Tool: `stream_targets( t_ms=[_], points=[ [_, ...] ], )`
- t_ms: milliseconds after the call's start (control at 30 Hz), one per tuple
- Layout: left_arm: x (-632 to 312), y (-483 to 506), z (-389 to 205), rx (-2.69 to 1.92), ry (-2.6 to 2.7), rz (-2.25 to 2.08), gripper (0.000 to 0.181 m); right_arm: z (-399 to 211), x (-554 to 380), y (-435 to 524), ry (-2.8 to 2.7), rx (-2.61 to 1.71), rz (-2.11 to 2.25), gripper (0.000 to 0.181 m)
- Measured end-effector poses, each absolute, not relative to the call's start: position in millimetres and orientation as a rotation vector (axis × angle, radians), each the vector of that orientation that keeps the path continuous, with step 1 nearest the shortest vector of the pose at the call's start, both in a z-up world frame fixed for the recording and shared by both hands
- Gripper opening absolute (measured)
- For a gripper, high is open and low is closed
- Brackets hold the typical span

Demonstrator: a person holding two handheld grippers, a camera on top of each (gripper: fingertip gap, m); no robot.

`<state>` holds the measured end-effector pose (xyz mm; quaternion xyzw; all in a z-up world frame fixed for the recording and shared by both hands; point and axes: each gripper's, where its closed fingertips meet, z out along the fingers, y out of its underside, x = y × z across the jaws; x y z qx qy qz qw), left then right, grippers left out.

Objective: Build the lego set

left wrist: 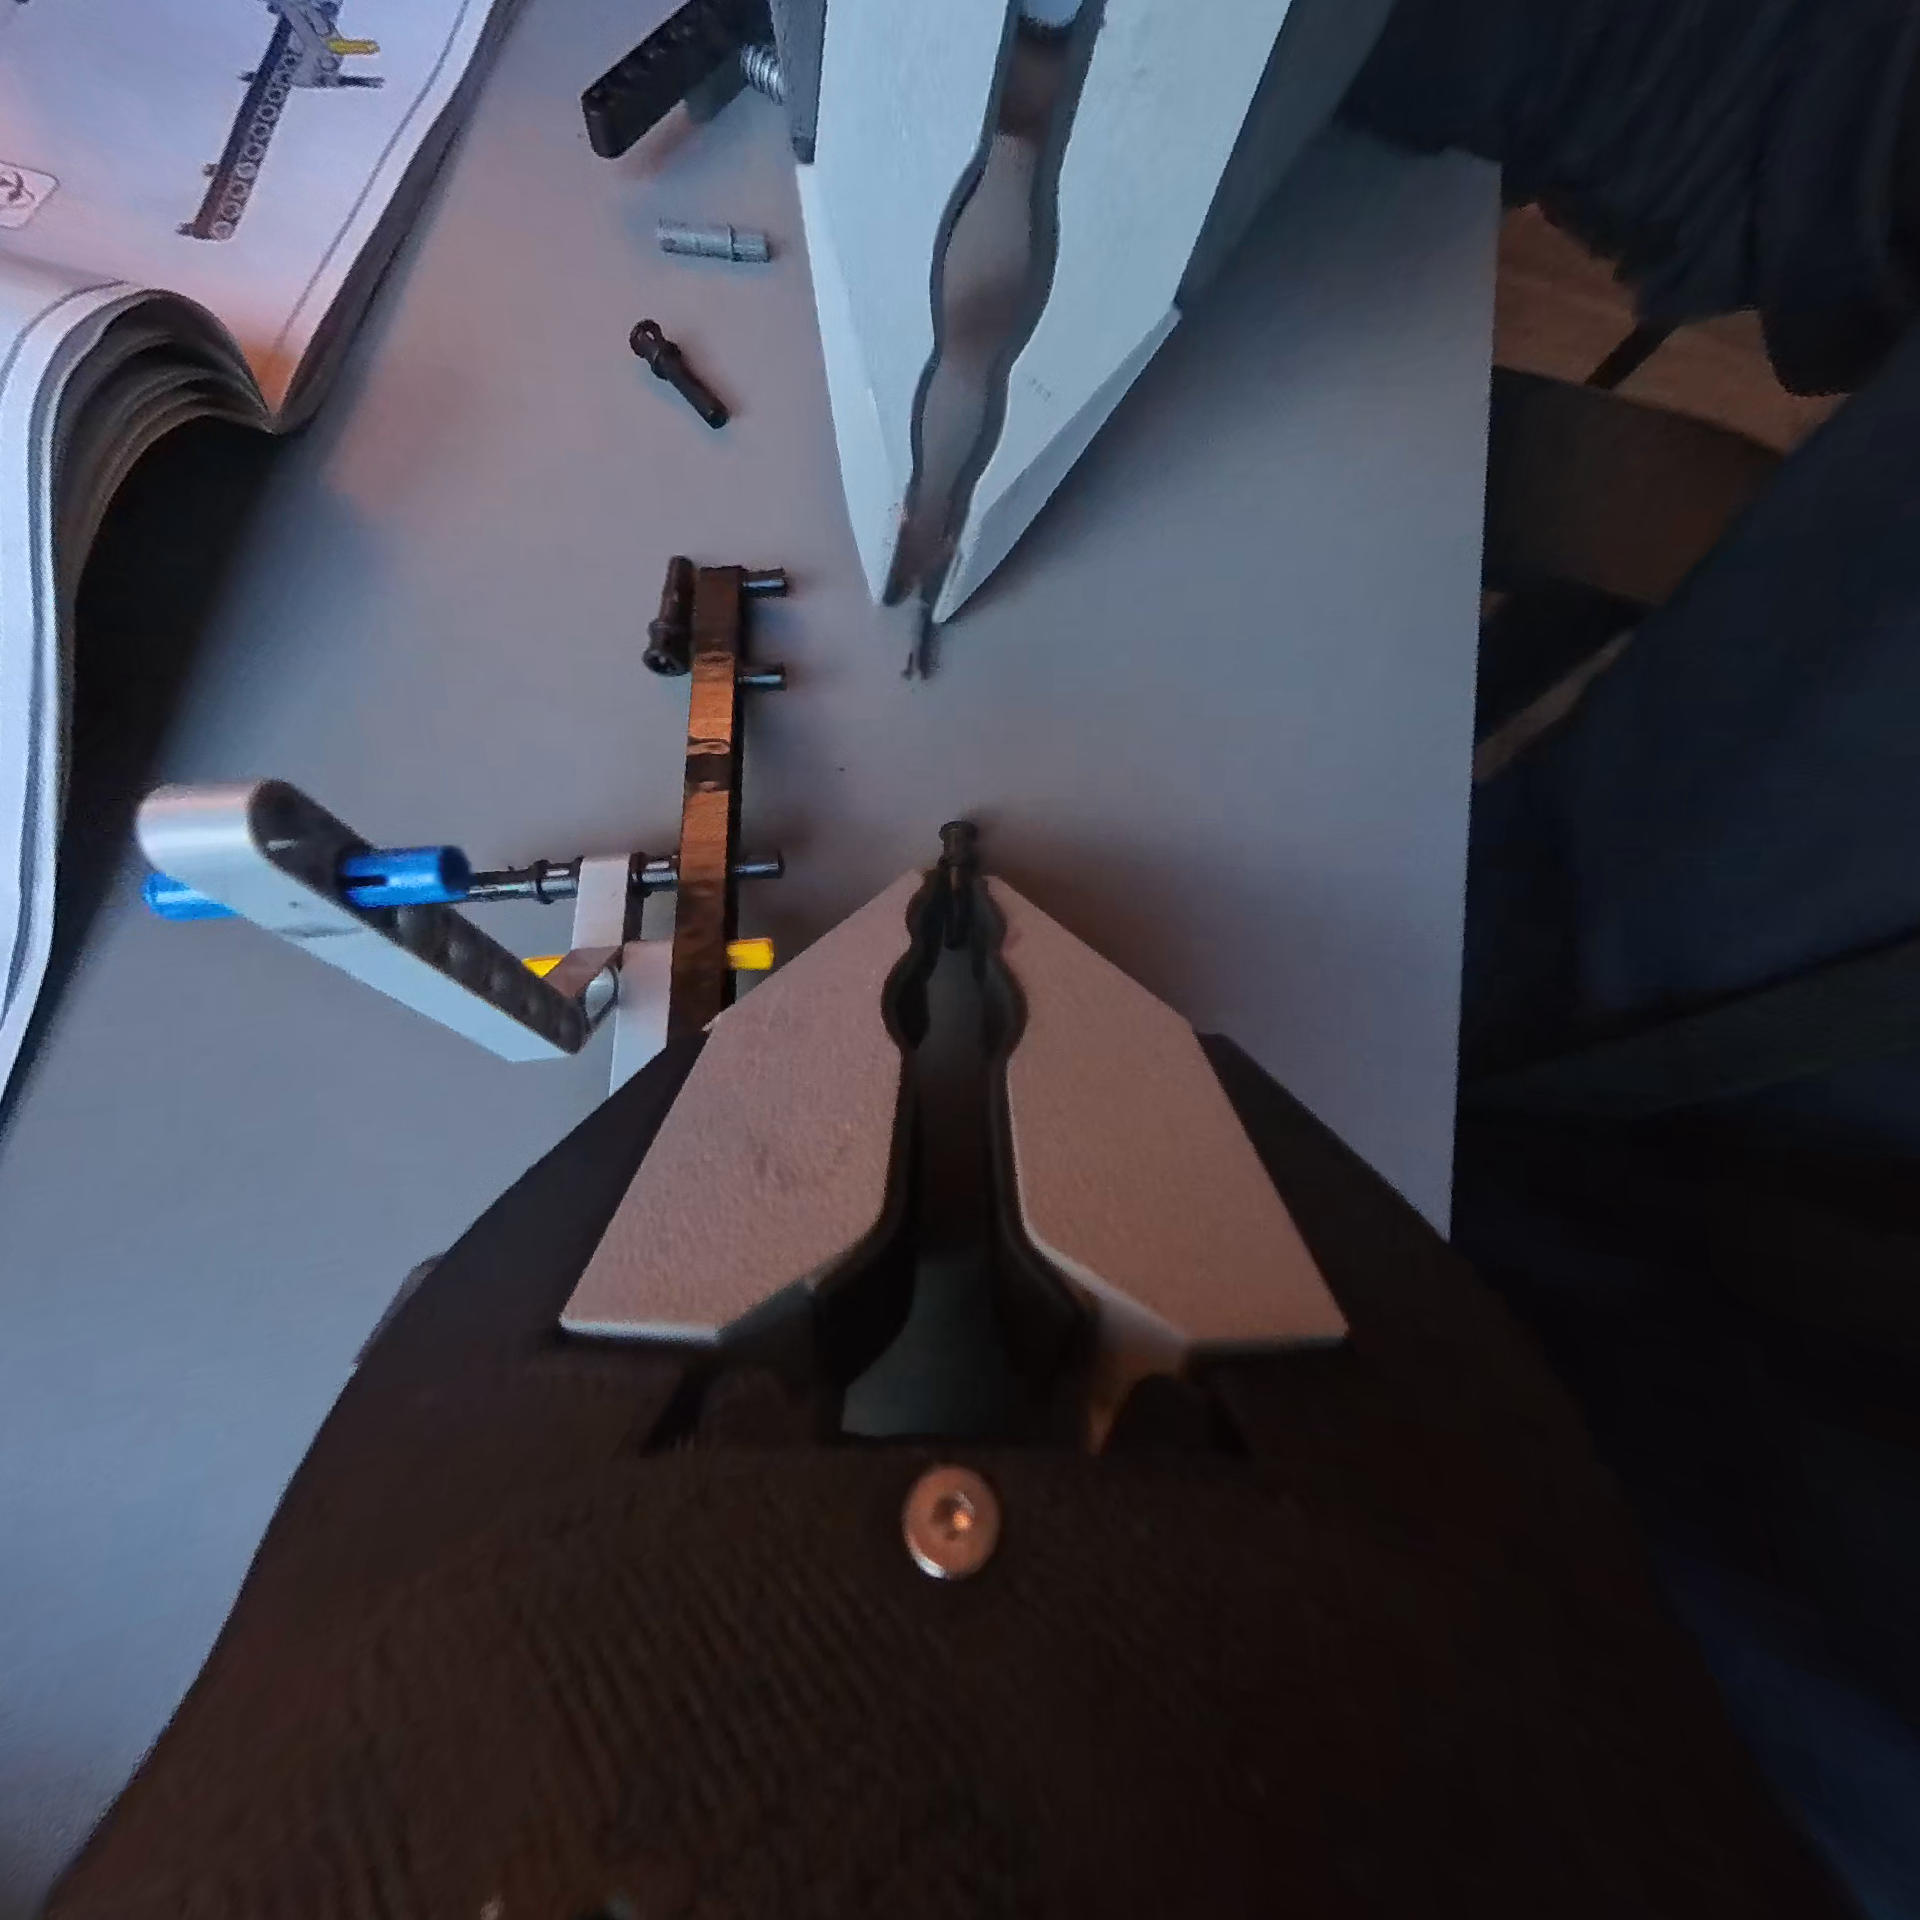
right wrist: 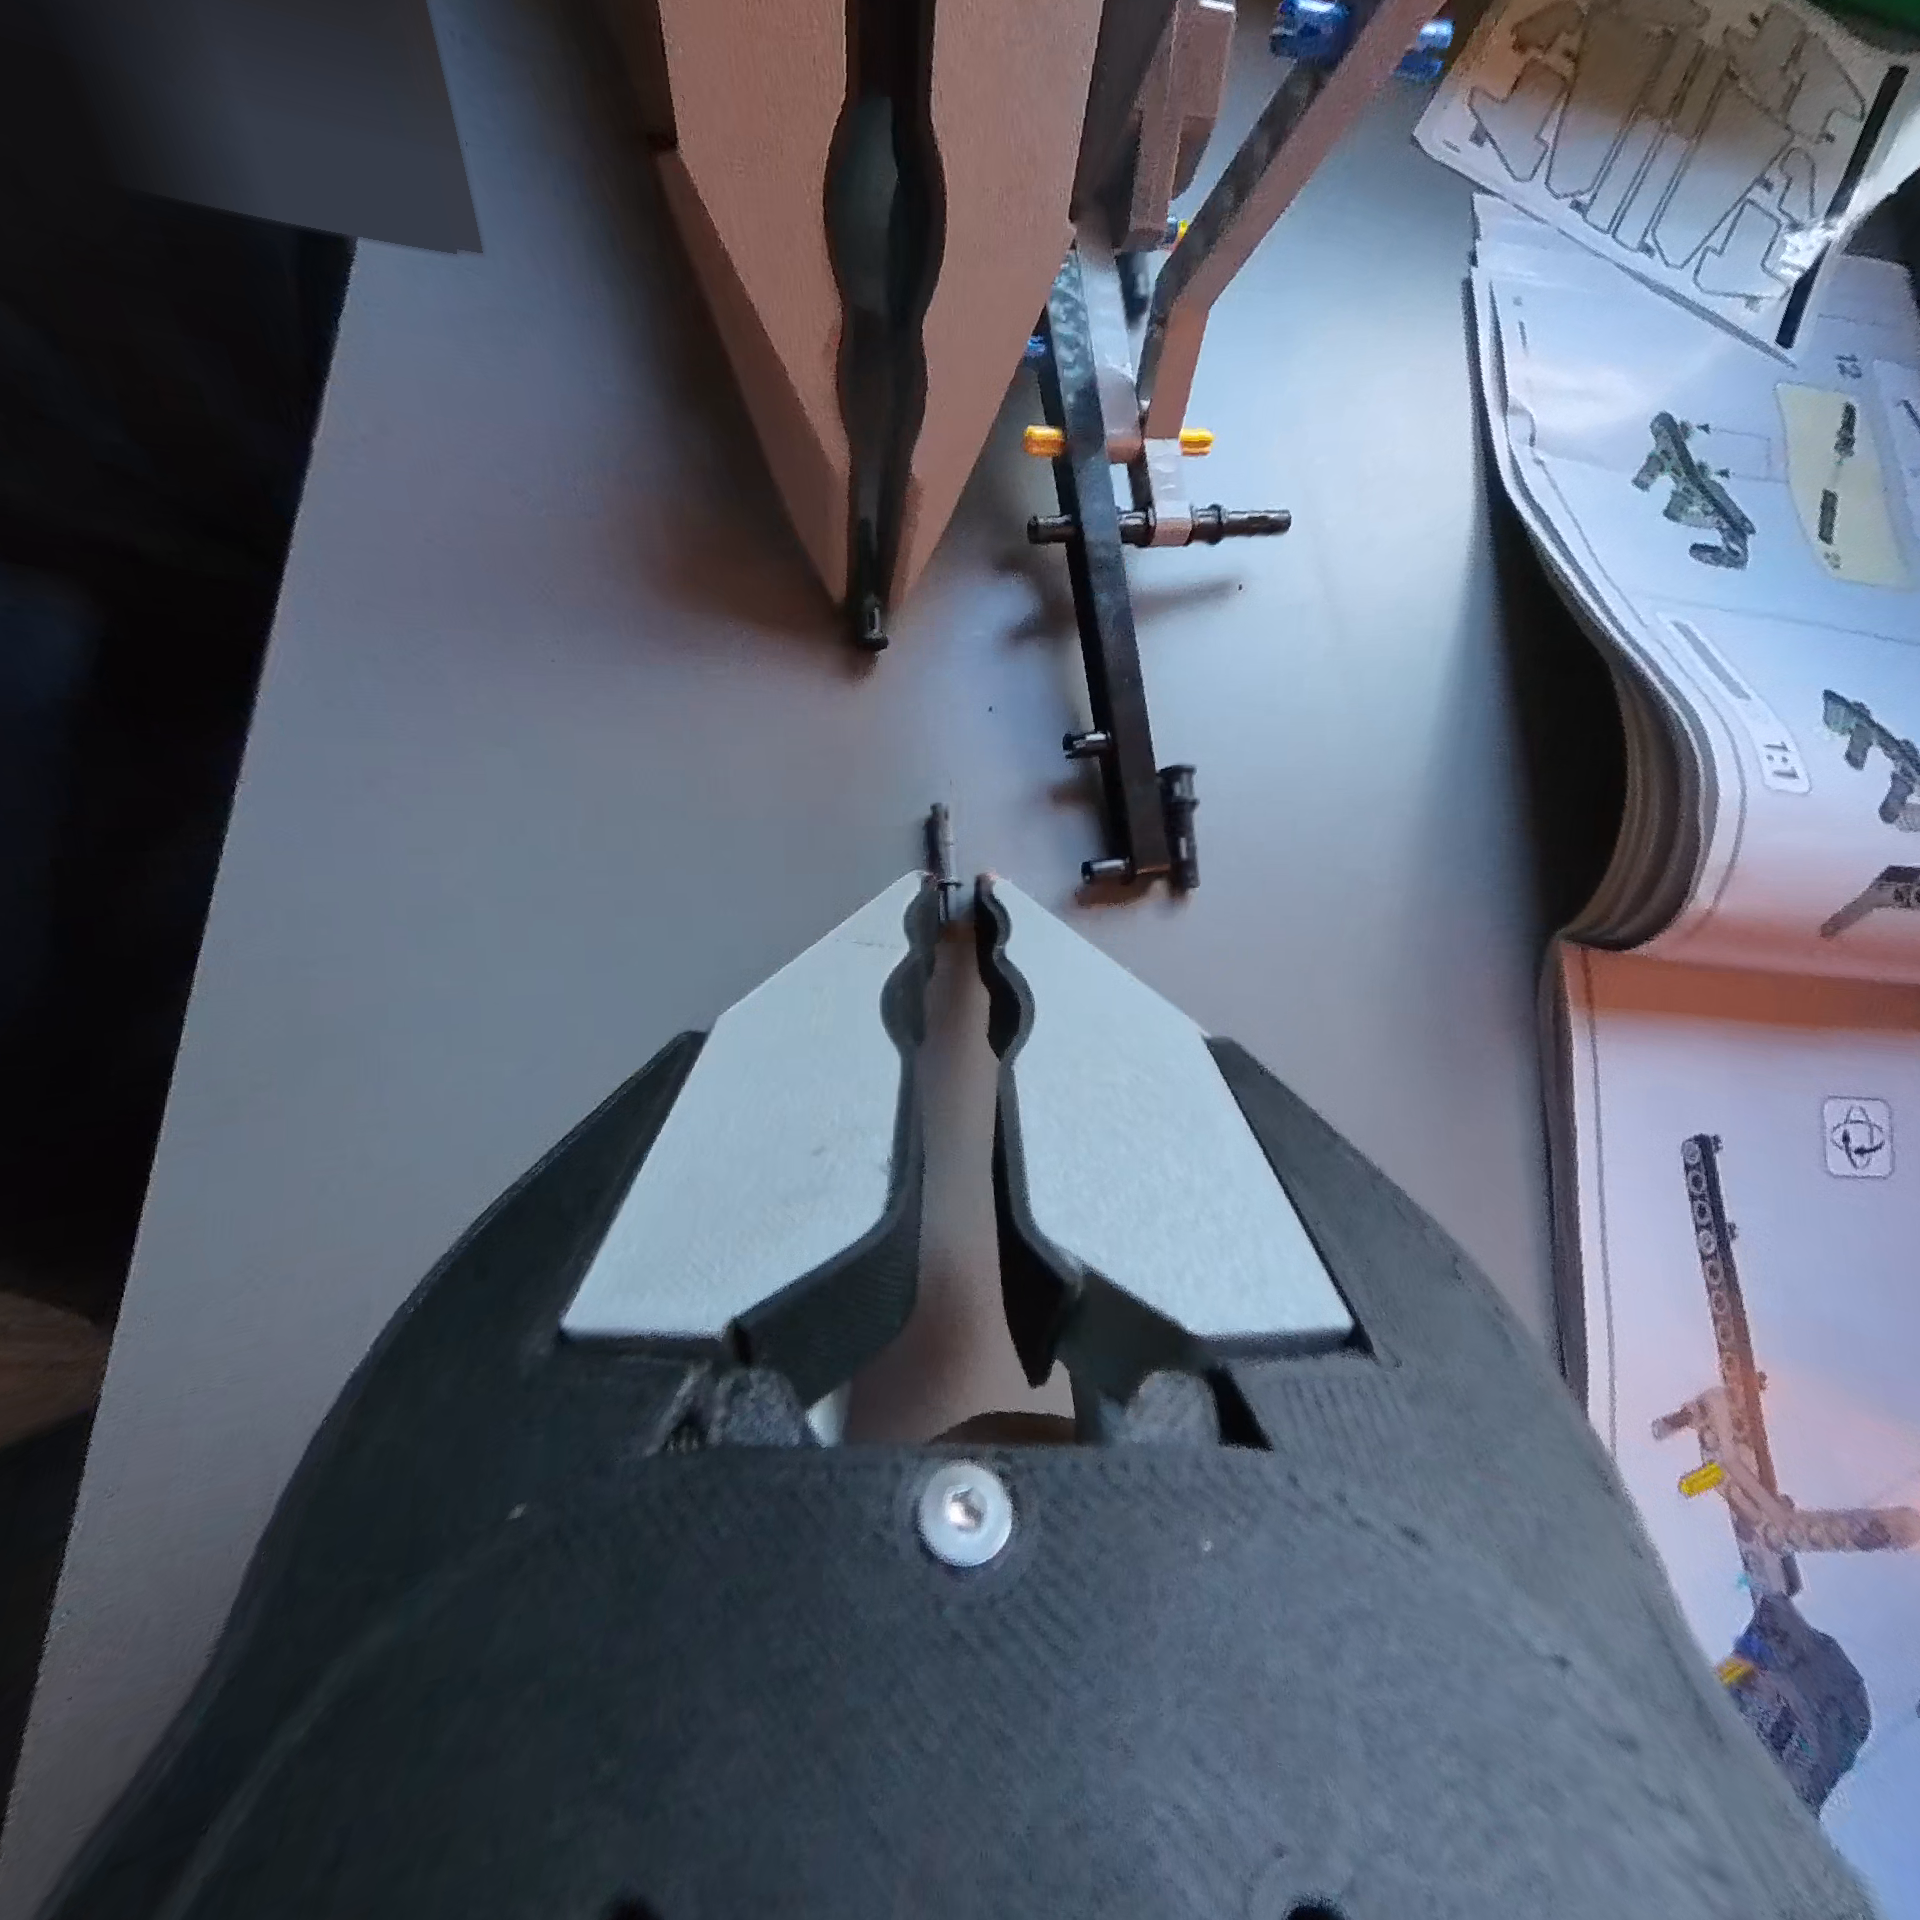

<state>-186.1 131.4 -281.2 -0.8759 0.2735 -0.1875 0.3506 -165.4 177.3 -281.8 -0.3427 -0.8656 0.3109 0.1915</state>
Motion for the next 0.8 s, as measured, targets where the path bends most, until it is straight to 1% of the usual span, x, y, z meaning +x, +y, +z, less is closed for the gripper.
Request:
stream_targets(
  t_ms=[133, 233, 533, 667, 800],
  points=[
    [-186.0, 131.7, -281.2, -2.265, 0.715, -0.471, 0.002, -281.8, -157.9, 176.1, -2.466, -0.957, 0.892, 0.008],
    [-186.0, 131.6, -281.1, -2.264, 0.717, -0.470, 0.002, -281.7, -154.1, 178.4, -2.482, -0.964, 0.889, 0.015],
    [-186.0, 131.5, -281.2, -2.262, 0.724, -0.457, 0.002, -281.8, -138.4, 162.9, -2.573, -0.876, 0.954, 0.009],
    [-186.0, 131.5, -281.1, -2.261, 0.727, -0.454, 0.002, -281.0, -137.1, 148.2, -2.594, -0.831, 1.026, 0.014],
    [-185.9, 131.5, -281.1, -2.260, 0.728, -0.452, 0.003, -272.7, -143.0, 155.4, -2.527, -0.834, 1.035, 0.009]
  ],
)
